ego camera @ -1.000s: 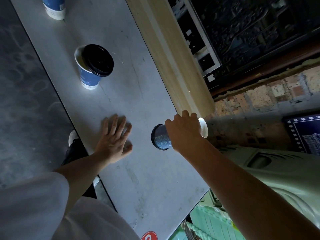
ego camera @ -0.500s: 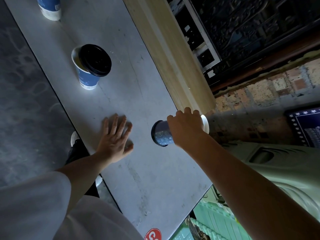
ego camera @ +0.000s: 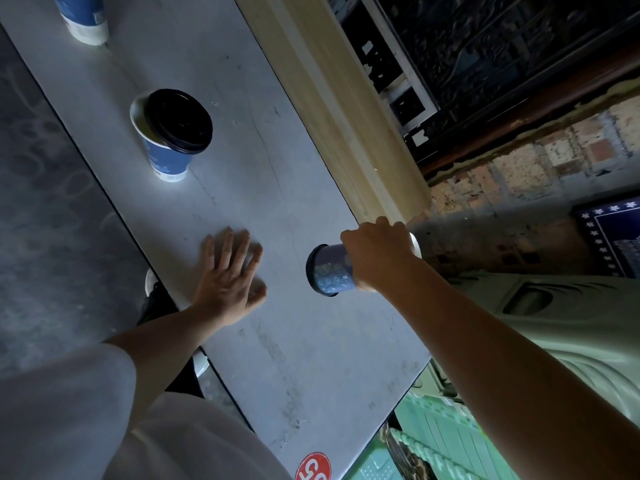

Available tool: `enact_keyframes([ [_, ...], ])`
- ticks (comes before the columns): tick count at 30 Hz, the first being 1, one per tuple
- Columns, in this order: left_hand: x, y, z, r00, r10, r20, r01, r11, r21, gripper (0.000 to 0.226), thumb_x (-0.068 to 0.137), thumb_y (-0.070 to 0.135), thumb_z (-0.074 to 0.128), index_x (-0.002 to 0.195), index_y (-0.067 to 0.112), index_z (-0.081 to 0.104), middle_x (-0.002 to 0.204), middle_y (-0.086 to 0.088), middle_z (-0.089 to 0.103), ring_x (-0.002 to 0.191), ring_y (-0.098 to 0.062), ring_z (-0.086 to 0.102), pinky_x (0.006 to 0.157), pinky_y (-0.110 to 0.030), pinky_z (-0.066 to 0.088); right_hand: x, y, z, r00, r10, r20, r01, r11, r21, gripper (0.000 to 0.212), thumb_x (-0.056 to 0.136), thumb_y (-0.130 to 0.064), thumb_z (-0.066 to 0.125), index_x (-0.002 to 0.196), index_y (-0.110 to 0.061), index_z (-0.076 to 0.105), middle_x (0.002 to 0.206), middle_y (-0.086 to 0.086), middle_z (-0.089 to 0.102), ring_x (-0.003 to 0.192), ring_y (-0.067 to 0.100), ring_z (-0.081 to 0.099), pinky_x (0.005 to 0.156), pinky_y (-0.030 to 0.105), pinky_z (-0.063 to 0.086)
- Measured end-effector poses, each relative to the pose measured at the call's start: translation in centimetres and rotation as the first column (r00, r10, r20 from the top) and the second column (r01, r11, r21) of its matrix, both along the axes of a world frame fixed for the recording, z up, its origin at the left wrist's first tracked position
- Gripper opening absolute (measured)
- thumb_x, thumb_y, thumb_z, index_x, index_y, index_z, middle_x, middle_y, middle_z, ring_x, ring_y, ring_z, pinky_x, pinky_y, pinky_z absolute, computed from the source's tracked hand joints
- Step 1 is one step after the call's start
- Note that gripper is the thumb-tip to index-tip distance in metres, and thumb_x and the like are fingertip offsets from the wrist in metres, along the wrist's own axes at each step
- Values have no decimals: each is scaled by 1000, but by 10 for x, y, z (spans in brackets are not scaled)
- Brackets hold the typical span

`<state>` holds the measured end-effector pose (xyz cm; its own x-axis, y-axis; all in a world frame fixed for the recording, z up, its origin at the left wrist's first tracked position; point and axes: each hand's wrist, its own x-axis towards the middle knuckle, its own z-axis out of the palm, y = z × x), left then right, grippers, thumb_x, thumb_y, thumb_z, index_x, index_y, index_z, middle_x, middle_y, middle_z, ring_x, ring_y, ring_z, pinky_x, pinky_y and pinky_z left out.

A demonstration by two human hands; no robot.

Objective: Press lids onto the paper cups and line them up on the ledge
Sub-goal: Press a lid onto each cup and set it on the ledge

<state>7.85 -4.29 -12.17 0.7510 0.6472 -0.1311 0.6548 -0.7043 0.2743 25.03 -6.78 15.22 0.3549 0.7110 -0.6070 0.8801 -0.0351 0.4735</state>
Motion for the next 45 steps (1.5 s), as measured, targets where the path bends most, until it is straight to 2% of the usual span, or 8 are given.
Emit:
enact_keyframes([
  [7, 2, 7, 5, 996, -42, -76, 37, 998, -57, 86, 81, 62, 44, 149, 11, 38, 160, -23, 26, 146, -51, 18, 115, -74, 8, 29, -3, -9, 880, -365, -304, 360, 930, -72, 58, 66, -35, 85, 116, -26, 57, 106, -2, 64, 91, 20, 63, 82, 35, 54],
  [12, 19, 33, 9, 995, -77, -60, 69, 989, -130, 88, 82, 55, 65, 152, 10, 35, 162, -27, 19, 148, -46, 13, 114, -69, 20, 82, -18, -23, 209, -629, -749, 856, 488, -171, 68, 59, -30, 94, 117, -24, 59, 107, 4, 73, 95, 28, 72, 88, 44, 57],
  [16, 51, 56, 16, 984, -127, -125, 102, 978, -184, 83, 92, 53, 50, 158, 15, 18, 166, -21, 0, 153, -42, -4, 120, -62, 6, 126, -10, -45, -240, -295, -925, 954, 103, -280, 69, 50, -25, 96, 110, -17, 63, 100, 4, 77, 93, 21, 75, 79, 37, 54],
  [18, 69, 65, 18, 979, -159, -126, 134, 974, -185, 81, 94, 52, 46, 159, 15, 17, 167, -20, 1, 153, -42, -4, 120, -61, 6, 145, 1, -53, -322, -128, -938, 946, 1, -324, 62, 55, -25, 91, 110, -20, 64, 98, -2, 77, 85, 12, 75, 71, 30, 53],
  [27, 149, 85, 19, 945, -326, -14, 321, 938, -133, 79, 90, 50, 52, 155, 11, 29, 164, -23, 19, 152, -43, 15, 119, -62, 16, 200, 43, -128, -78, 74, -994, 904, -415, -102, 79, 51, 2, 91, 123, -15, 62, 116, 9, 71, 108, 25, 68, 94, 48, 56],
  [34, 163, 98, -6, 933, -357, 45, 360, 929, -85, 72, 88, 48, 50, 149, 13, 39, 165, -18, 20, 152, -40, 15, 119, -56, 19, 207, 56, -190, 118, -80, -990, 884, -445, 142, 84, 47, -11, 92, 111, -45, 51, 111, -15, 60, 109, 13, 60, 93, 26, 48],
  [38, 162, 96, -14, 932, -348, 105, 350, 937, -4, 73, 85, 46, 55, 147, 11, 42, 164, -20, 23, 153, -38, 11, 119, -58, 23, 211, 56, -212, 74, -131, -989, 912, -392, 121, 92, 54, -9, 95, 135, -17, 50, 126, 3, 63, 116, 18, 59, 101, 33, 49],
  [45, 162, 92, -18, 937, -339, 79, 341, 940, -10, 74, 84, 46, 53, 149, 12, 39, 165, -18, 21, 155, -36, 9, 118, -58, 26, 208, 54, -217, 43, -178, -983, 898, -424, 116, 91, 57, -10, 94, 136, -13, 48, 127, 6, 62, 114, 18, 60, 96, 32, 50],
])
